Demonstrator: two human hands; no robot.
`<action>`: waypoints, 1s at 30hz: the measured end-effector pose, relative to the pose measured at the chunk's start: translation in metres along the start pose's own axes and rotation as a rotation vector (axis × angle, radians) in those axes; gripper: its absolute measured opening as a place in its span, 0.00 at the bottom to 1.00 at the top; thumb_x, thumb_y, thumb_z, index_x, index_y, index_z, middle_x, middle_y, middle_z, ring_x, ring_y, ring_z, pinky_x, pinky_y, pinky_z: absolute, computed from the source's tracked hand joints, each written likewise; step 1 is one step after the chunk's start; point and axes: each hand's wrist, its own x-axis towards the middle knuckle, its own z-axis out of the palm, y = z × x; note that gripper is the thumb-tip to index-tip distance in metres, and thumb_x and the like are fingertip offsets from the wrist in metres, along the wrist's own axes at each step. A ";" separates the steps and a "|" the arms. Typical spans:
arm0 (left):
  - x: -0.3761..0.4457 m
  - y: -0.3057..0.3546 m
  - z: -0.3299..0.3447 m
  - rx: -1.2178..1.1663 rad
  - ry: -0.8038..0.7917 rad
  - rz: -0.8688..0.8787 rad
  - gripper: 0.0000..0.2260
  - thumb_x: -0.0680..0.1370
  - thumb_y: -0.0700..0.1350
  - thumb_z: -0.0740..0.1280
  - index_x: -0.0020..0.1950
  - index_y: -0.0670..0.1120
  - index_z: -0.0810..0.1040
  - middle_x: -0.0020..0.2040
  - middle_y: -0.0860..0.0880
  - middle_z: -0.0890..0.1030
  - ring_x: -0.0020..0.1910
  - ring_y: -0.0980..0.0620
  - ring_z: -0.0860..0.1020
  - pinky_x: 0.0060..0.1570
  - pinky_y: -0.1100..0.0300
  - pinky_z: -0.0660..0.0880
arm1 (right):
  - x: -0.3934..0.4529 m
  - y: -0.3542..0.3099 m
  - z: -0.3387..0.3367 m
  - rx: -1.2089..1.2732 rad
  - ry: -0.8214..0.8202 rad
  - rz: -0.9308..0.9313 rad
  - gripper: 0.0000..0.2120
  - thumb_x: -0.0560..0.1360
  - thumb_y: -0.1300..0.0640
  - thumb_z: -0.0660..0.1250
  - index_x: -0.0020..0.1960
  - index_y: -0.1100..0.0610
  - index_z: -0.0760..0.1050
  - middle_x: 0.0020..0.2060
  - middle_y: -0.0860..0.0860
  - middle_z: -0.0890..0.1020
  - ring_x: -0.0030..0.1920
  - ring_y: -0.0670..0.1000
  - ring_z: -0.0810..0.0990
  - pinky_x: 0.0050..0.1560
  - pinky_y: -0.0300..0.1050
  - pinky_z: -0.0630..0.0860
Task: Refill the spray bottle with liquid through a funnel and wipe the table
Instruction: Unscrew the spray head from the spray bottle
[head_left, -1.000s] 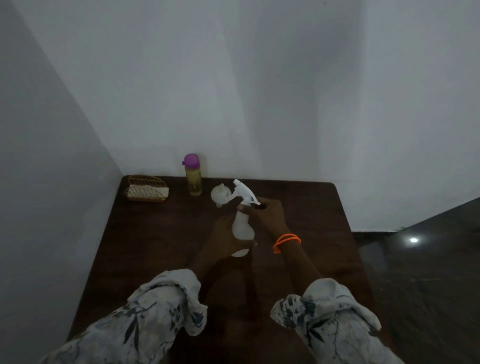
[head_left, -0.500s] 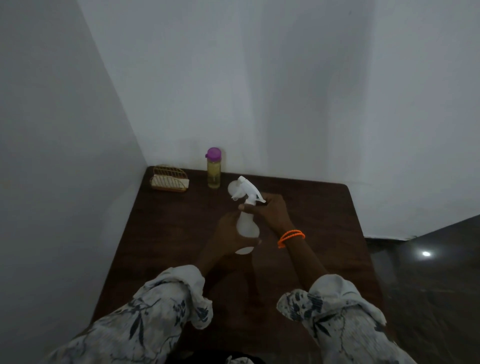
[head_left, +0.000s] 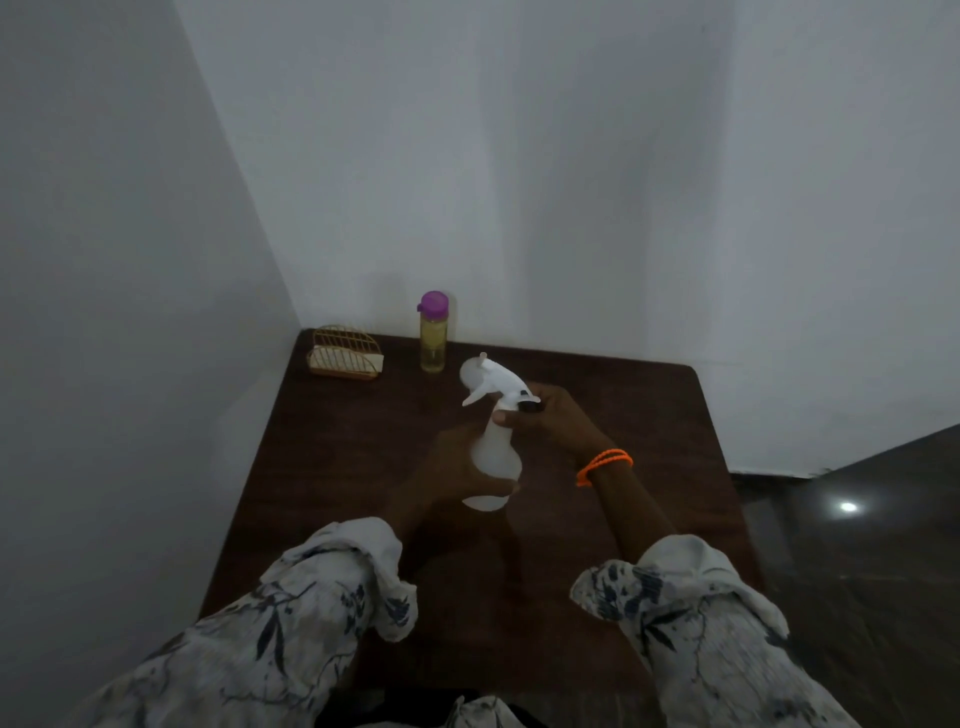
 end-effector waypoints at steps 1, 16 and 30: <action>0.000 0.001 0.000 -0.005 0.013 0.001 0.34 0.61 0.57 0.85 0.65 0.56 0.77 0.58 0.58 0.81 0.58 0.66 0.78 0.58 0.59 0.79 | -0.002 0.000 0.002 0.022 0.030 -0.013 0.14 0.71 0.65 0.77 0.55 0.66 0.81 0.50 0.61 0.86 0.52 0.59 0.85 0.53 0.54 0.83; 0.002 -0.011 -0.015 -0.037 0.000 -0.026 0.37 0.59 0.59 0.85 0.65 0.54 0.78 0.59 0.56 0.82 0.59 0.60 0.80 0.59 0.50 0.81 | 0.003 -0.008 0.006 0.063 0.027 -0.029 0.18 0.71 0.63 0.77 0.60 0.60 0.80 0.54 0.60 0.85 0.57 0.62 0.83 0.59 0.59 0.80; 0.008 -0.021 -0.015 0.034 -0.003 -0.003 0.40 0.58 0.64 0.83 0.66 0.55 0.76 0.60 0.58 0.81 0.59 0.60 0.79 0.58 0.52 0.81 | 0.017 -0.021 0.010 -0.182 0.025 -0.038 0.22 0.65 0.63 0.82 0.56 0.61 0.78 0.50 0.57 0.84 0.48 0.51 0.84 0.46 0.43 0.81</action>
